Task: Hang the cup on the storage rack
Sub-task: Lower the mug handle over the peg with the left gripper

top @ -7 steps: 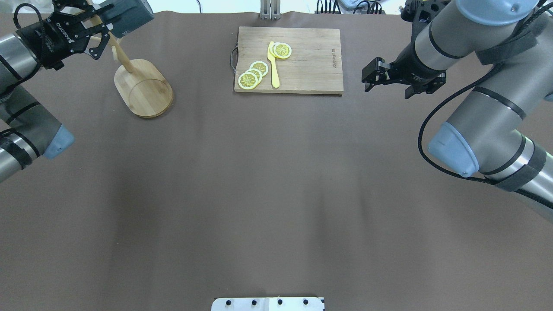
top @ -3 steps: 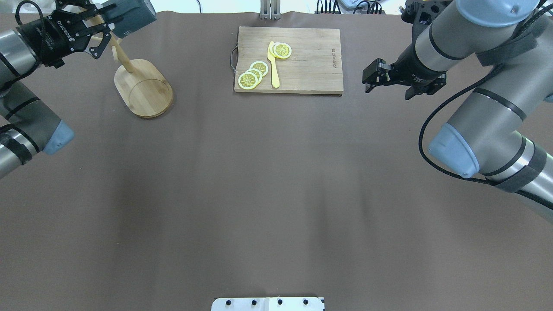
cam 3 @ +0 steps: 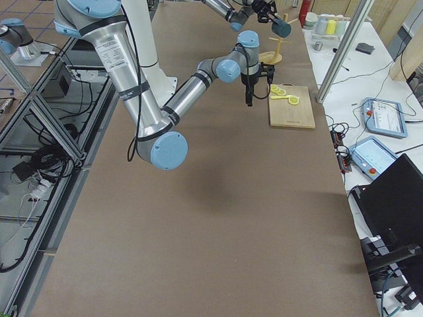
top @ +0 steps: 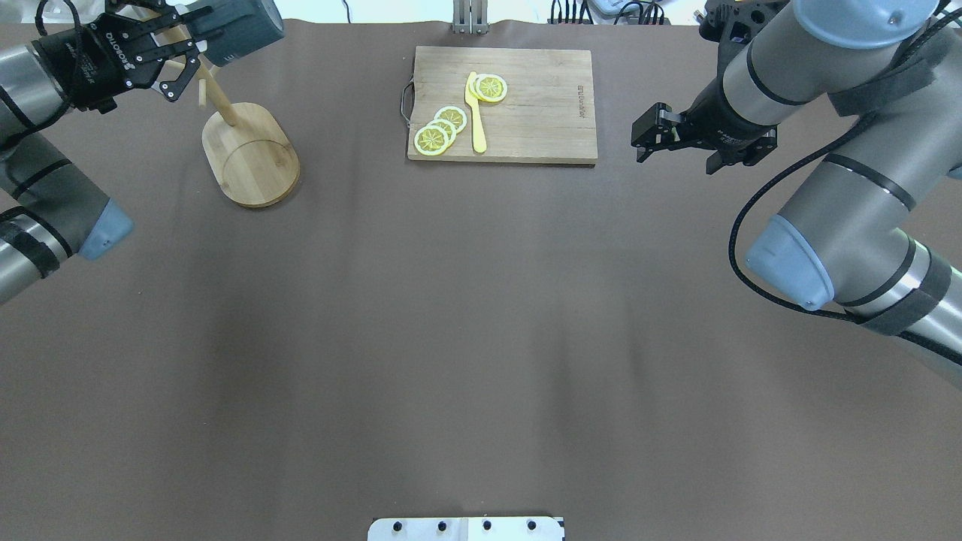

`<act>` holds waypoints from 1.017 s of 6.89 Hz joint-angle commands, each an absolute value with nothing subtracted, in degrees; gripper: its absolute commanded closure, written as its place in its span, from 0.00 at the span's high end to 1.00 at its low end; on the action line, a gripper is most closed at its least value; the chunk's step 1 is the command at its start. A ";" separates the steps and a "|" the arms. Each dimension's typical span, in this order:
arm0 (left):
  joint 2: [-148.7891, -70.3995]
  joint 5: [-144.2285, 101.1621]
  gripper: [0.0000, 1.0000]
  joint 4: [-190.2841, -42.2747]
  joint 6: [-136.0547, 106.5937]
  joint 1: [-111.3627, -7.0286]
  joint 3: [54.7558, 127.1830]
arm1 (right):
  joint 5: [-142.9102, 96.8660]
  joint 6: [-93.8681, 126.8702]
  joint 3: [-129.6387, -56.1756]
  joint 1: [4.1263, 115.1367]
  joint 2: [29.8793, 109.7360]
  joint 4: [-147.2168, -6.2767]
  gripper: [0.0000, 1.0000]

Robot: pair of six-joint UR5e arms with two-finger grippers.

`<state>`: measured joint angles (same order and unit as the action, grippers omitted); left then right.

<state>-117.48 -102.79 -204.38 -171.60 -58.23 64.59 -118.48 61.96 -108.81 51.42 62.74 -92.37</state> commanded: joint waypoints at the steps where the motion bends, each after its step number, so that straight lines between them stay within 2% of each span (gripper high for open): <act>1: -117.51 -103.01 0.00 -204.61 -171.56 -59.41 63.29 | -118.48 61.96 -108.81 51.42 62.75 -92.37 1.00; 7: -118.56 -102.57 0.00 -204.61 -171.65 -60.12 60.03 | -117.77 63.10 -109.25 50.45 62.75 -92.37 1.00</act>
